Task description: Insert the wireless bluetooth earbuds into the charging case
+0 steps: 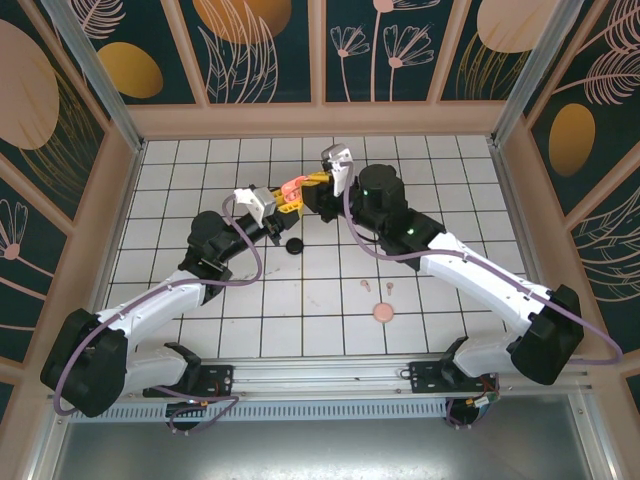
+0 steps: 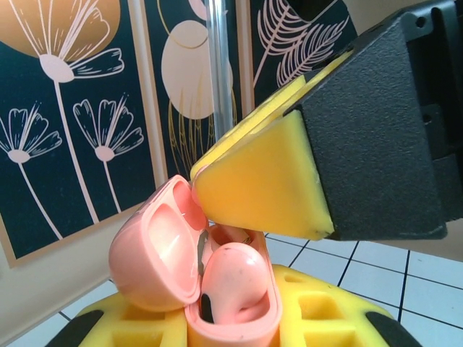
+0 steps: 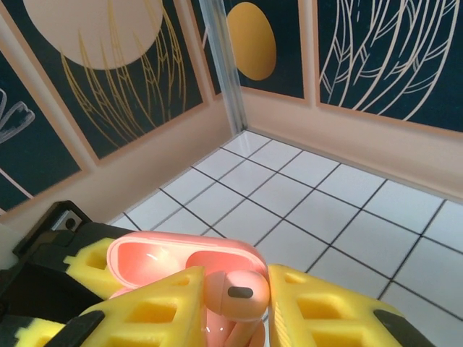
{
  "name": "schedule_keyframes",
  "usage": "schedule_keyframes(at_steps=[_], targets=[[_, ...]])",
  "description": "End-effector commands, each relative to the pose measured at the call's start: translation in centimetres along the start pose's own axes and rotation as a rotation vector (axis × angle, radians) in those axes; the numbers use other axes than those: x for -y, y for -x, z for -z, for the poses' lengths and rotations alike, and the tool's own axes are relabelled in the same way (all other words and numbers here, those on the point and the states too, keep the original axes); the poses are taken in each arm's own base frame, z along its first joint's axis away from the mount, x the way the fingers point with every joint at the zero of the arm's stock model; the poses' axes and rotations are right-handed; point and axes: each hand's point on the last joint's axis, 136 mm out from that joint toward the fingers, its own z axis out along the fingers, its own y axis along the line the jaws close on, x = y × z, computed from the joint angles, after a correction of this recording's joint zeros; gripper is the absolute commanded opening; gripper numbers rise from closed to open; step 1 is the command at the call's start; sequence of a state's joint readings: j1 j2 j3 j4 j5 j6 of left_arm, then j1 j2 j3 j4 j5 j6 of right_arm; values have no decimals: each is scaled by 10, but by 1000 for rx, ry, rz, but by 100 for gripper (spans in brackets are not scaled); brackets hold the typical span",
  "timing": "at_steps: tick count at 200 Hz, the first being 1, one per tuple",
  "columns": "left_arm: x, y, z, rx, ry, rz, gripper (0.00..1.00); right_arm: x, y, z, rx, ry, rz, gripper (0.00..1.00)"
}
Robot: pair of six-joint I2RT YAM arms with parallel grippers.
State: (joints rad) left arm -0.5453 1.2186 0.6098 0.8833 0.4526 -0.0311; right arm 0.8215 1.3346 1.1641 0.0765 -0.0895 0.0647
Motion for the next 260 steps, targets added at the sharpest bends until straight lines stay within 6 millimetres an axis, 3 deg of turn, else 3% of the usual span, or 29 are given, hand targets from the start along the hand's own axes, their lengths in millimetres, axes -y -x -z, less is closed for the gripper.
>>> schedule_keyframes(at_steps=[1,95,127,166,260], targets=[[6,34,-2,102,-33,-41,0,0,-25,-6,-92,-32,101,26],[6,32,-5,97,-40,-26,0,-11,-46,-9,-207,10,218,25],[6,33,-5,99,-40,-26,0,-7,-52,-11,-226,-12,221,26],[6,31,-6,93,-40,-21,0,-2,-44,-7,-198,-48,210,34],[5,27,-6,85,-33,-18,0,0,-21,10,-149,-82,186,43]])
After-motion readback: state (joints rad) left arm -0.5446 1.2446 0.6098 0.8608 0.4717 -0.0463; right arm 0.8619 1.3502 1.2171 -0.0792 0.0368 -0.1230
